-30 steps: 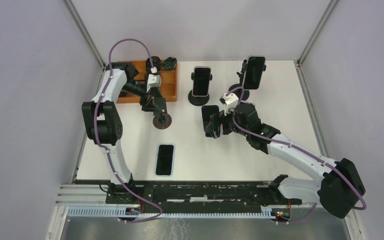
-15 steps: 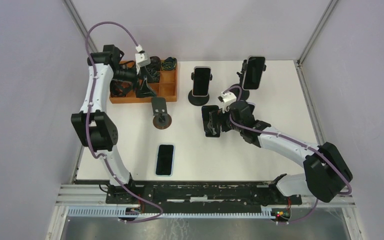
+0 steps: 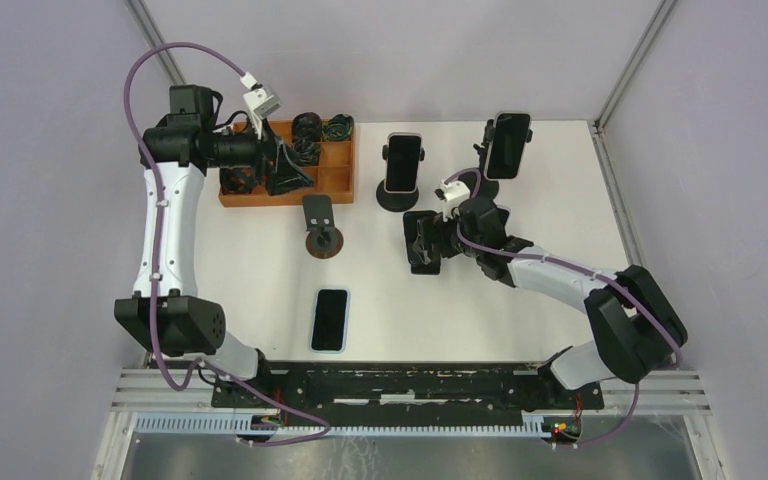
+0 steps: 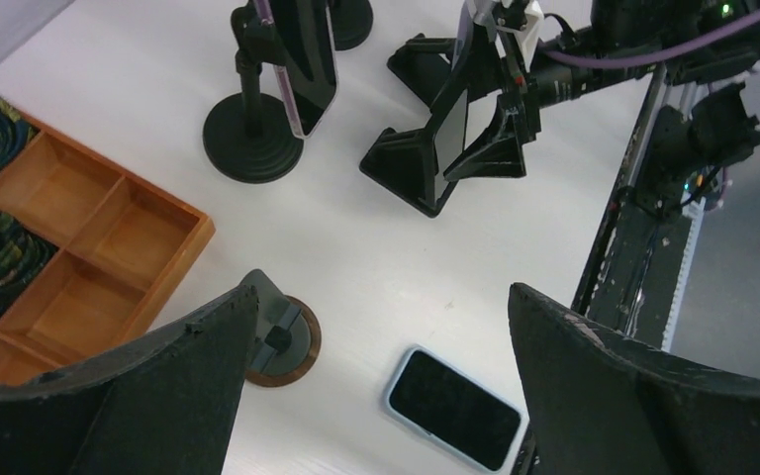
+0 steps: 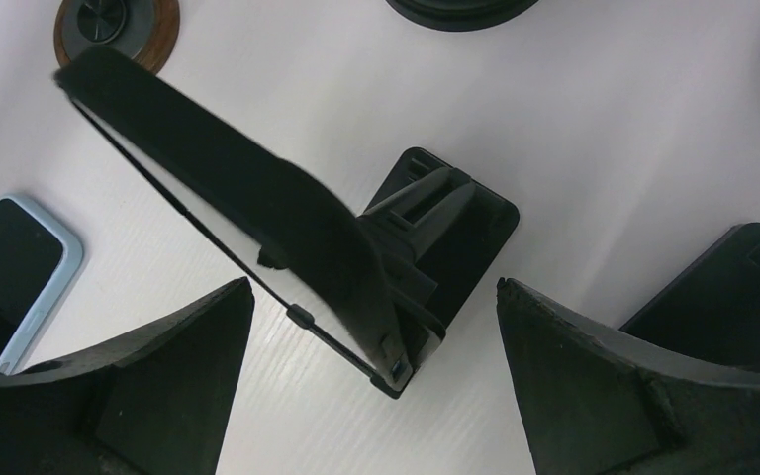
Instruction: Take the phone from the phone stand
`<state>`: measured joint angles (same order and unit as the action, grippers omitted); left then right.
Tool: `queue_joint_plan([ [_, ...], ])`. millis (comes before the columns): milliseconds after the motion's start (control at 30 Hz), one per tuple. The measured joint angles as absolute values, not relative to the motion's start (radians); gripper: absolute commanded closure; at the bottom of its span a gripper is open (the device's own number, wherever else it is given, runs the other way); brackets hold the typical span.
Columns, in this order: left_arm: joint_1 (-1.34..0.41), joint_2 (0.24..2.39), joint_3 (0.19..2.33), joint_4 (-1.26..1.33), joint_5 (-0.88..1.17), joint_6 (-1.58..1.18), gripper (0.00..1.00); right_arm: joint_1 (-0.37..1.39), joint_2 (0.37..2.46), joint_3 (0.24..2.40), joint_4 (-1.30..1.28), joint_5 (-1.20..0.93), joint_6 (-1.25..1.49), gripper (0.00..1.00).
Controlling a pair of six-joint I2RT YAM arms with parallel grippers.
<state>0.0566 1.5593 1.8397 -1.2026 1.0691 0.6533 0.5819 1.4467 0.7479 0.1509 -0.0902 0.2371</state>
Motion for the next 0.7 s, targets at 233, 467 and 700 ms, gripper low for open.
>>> queue_joint_plan([
  [233, 0.057, 1.486, 1.796, -1.077, 1.017, 0.44, 0.0, 0.567, 1.489, 0.741, 0.209, -0.116, 0.241, 0.06],
  [467, 0.057, 1.477, 1.787, -1.076, 0.972, 0.442, 0.0, 0.56, 1.532, 0.738, 0.278, -0.183, 0.241, 0.31],
  [700, 0.057, 1.456, 1.734, -1.115, 0.948, 0.509, 0.0, 0.543, 1.548, 0.728, 0.33, -0.258, 0.273, 0.62],
])
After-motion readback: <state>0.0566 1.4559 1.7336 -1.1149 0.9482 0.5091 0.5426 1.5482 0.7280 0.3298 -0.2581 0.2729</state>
